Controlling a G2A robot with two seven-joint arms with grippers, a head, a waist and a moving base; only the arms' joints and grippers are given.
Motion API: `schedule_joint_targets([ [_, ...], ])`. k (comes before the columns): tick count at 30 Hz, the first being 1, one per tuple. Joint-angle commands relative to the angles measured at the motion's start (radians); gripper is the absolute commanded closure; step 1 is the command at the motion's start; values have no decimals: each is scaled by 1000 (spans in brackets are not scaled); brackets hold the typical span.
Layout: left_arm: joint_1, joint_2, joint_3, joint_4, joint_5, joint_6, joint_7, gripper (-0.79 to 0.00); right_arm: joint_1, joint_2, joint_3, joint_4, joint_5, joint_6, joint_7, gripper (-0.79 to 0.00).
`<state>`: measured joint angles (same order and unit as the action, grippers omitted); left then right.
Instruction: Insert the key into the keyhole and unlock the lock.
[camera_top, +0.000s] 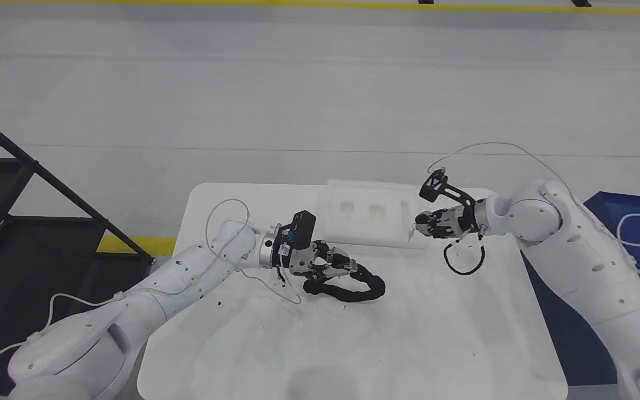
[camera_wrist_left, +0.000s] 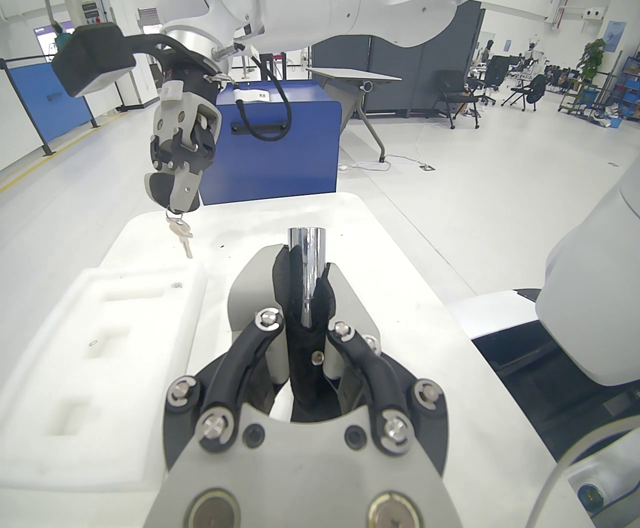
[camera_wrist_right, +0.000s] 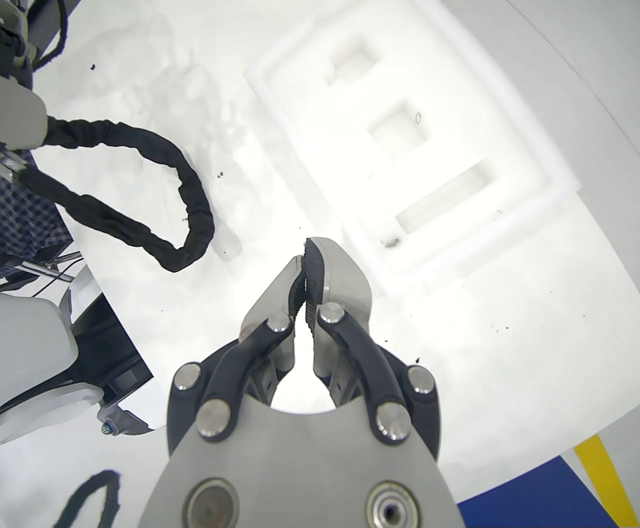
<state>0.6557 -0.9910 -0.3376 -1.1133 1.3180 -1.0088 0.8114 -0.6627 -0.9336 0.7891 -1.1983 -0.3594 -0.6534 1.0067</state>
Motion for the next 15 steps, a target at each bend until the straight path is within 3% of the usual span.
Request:
schedule_joint_targets([
  [1,0,0,0,0,0,0,0,0,26,-17,-28,46,1,-6,-9,0],
  [12,0,0,0,0,0,0,0,0,136,-105,-141,271,1,-55,-80,0],
  [15,0,0,0,0,0,0,0,0,141,-109,-146,283,-1,-58,-85,0],
])
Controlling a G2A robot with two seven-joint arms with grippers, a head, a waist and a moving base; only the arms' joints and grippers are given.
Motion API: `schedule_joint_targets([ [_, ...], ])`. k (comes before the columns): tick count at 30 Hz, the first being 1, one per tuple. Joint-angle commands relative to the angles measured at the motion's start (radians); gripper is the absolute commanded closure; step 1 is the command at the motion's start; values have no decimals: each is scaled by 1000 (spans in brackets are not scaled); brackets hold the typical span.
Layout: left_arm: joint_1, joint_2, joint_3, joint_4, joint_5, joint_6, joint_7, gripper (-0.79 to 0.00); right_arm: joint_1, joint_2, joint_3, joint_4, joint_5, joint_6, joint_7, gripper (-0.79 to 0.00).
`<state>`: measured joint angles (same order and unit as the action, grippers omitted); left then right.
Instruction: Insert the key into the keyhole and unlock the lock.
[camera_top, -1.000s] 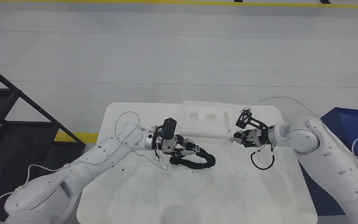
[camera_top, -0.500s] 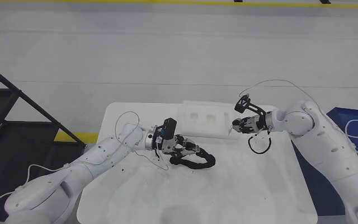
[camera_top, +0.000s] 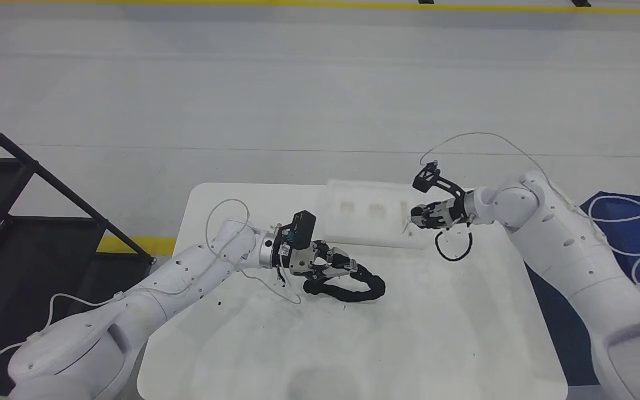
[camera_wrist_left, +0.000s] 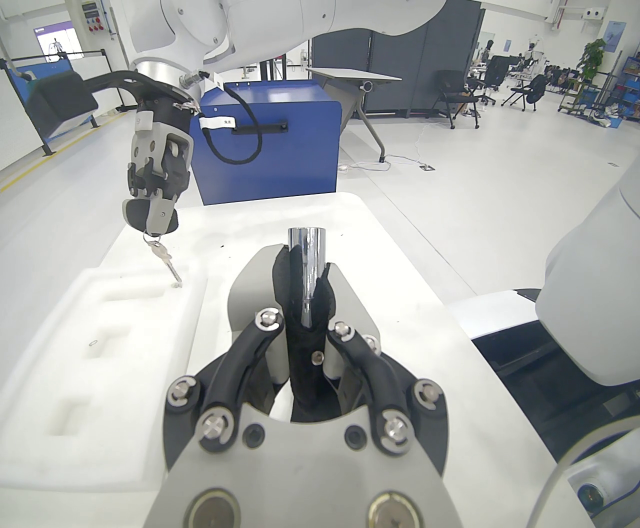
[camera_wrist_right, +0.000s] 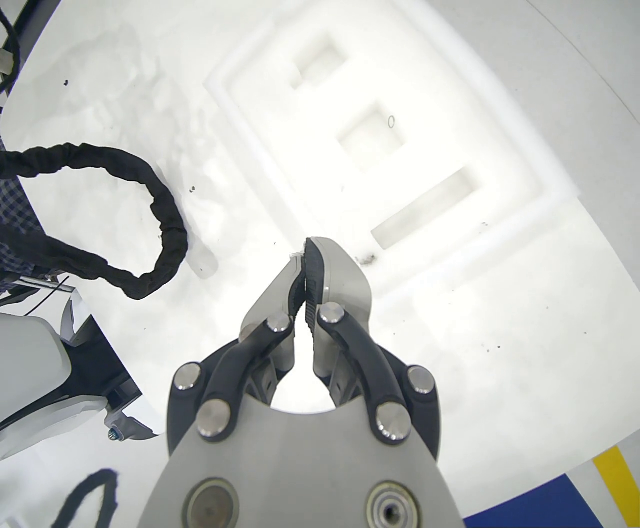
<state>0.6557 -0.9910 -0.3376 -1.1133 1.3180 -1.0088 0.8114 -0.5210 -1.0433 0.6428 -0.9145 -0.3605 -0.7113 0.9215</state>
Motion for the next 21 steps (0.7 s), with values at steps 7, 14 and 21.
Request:
schedule_joint_targets([
  [7,0,0,0,0,0,0,0,0,0,1,1,-1,0,0,0,0],
  [14,0,0,0,0,0,0,0,0,0,1,1,-1,0,0,0,0],
  [21,0,0,0,0,0,0,0,0,-5,-4,8,13,-20,67,-29,0],
])
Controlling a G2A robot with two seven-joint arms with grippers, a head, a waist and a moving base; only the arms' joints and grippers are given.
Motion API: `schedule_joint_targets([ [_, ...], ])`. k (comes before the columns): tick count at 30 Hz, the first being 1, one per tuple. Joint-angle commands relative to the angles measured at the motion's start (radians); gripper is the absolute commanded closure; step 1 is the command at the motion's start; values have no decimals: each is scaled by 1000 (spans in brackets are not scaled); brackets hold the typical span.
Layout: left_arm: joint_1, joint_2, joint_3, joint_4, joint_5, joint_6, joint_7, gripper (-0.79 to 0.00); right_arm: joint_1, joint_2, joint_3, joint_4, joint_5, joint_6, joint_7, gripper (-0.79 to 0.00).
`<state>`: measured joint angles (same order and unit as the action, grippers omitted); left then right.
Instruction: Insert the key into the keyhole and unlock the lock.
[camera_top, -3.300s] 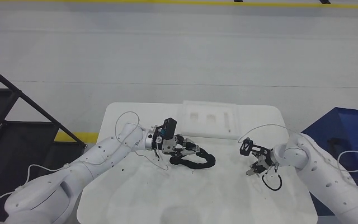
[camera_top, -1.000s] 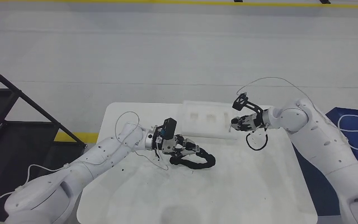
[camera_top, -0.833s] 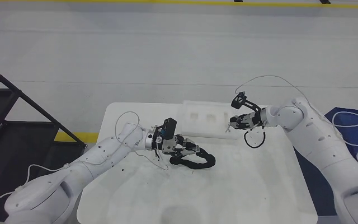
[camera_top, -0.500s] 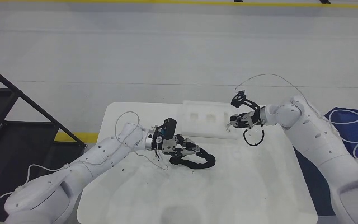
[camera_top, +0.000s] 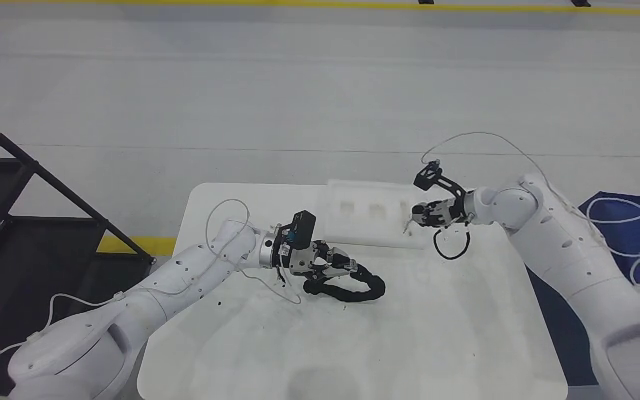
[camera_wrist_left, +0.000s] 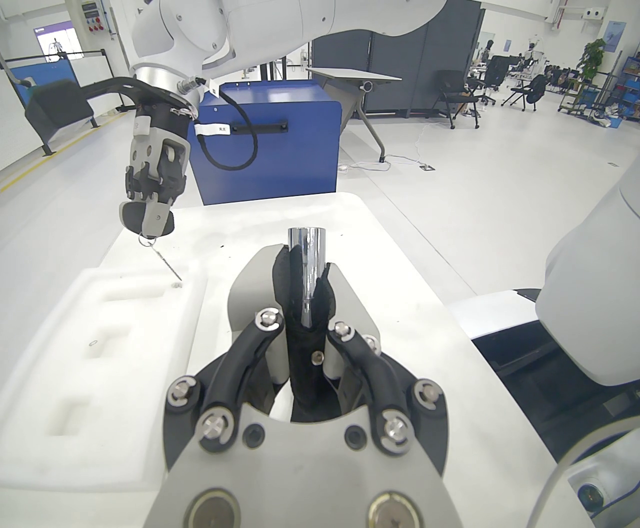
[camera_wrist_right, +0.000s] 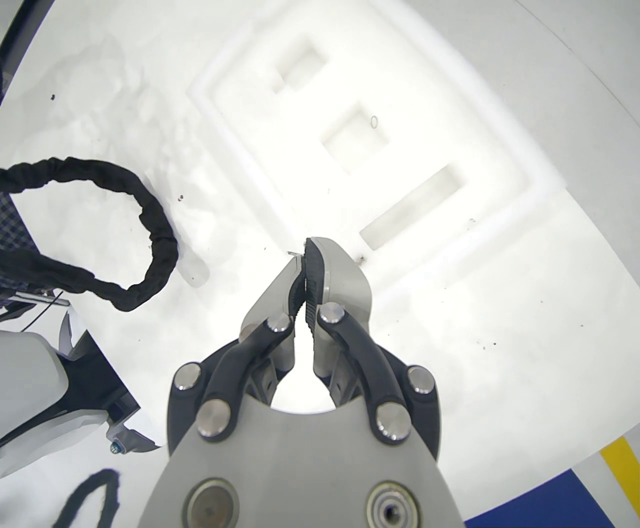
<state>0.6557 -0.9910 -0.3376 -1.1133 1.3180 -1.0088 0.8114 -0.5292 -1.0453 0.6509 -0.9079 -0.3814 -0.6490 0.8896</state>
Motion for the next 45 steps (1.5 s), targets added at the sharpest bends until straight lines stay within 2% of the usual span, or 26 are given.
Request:
schedule_joint_targets([
  [1,0,0,0,0,0,0,0,0,6,-5,-1,14,4,4,3,0],
  [4,12,2,-18,-10,-21,24,-33,0,14,-12,-4,38,3,7,5,0],
  [8,21,16,-56,-33,-32,-4,-41,0,23,-26,-14,80,2,16,-3,0],
  [18,33,79,-69,-72,-44,-4,-52,0,47,-62,-47,151,-9,-16,11,0],
  [26,33,79,-69,-72,-44,-4,-52,0,64,-80,-58,223,-24,-26,26,0],
  [32,33,79,-69,-72,-44,-4,-52,0,61,-89,-55,251,-21,-56,-5,0],
  [45,33,79,-69,-72,-44,-4,-52,0,70,-109,-60,270,-38,-46,-8,0],
])
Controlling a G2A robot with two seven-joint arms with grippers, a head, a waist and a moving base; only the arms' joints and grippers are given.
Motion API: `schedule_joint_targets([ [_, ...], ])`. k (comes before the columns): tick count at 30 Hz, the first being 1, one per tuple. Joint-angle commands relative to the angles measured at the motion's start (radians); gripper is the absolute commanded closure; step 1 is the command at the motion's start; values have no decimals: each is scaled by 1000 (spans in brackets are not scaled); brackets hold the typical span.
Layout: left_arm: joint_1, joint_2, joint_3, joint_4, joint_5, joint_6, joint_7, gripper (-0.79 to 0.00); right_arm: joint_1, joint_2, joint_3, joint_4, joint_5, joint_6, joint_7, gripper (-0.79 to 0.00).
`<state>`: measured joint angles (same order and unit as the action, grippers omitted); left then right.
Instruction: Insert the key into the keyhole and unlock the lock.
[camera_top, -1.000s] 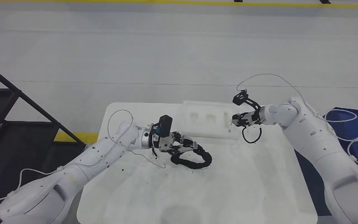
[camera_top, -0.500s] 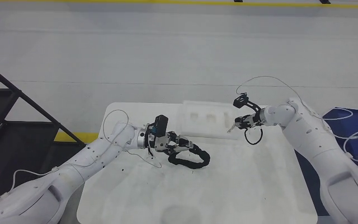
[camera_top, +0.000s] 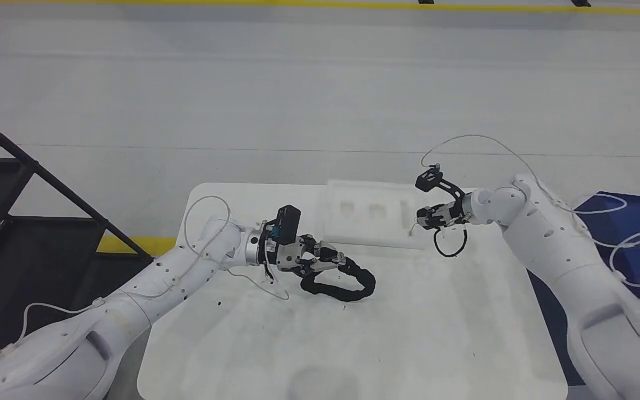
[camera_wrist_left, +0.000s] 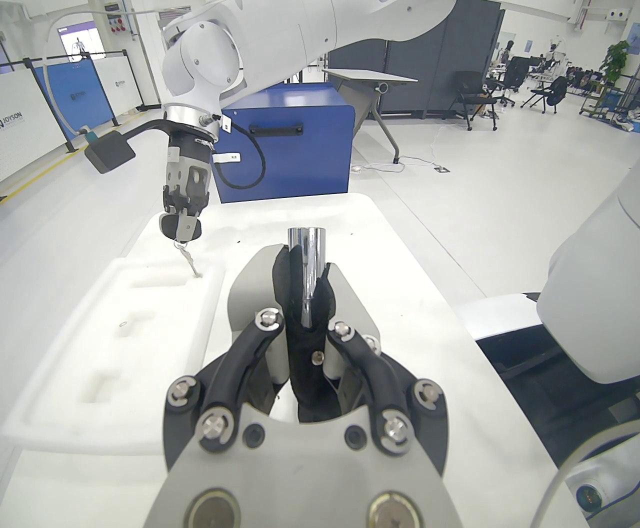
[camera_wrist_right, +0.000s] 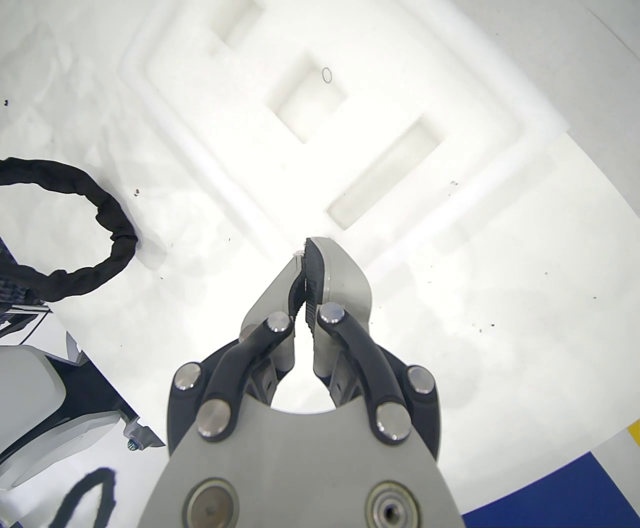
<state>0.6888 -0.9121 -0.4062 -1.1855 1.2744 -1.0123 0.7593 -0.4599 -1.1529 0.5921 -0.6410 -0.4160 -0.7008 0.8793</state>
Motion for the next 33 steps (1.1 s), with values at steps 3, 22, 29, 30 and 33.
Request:
schedule_joint_targets([
  [3,0,0,0,0,0,0,0,0,1,-8,-4,16,-9,20,0,0],
  [22,0,0,0,0,0,0,0,0,23,-60,-15,128,24,1,19,-785],
  [29,0,0,0,0,0,0,0,0,30,-67,14,141,113,45,80,-785],
  [30,0,0,0,0,0,0,0,0,31,-67,11,132,98,44,79,-785],
  [33,0,0,0,0,0,0,0,0,28,-63,-14,90,-8,8,44,-785],
])
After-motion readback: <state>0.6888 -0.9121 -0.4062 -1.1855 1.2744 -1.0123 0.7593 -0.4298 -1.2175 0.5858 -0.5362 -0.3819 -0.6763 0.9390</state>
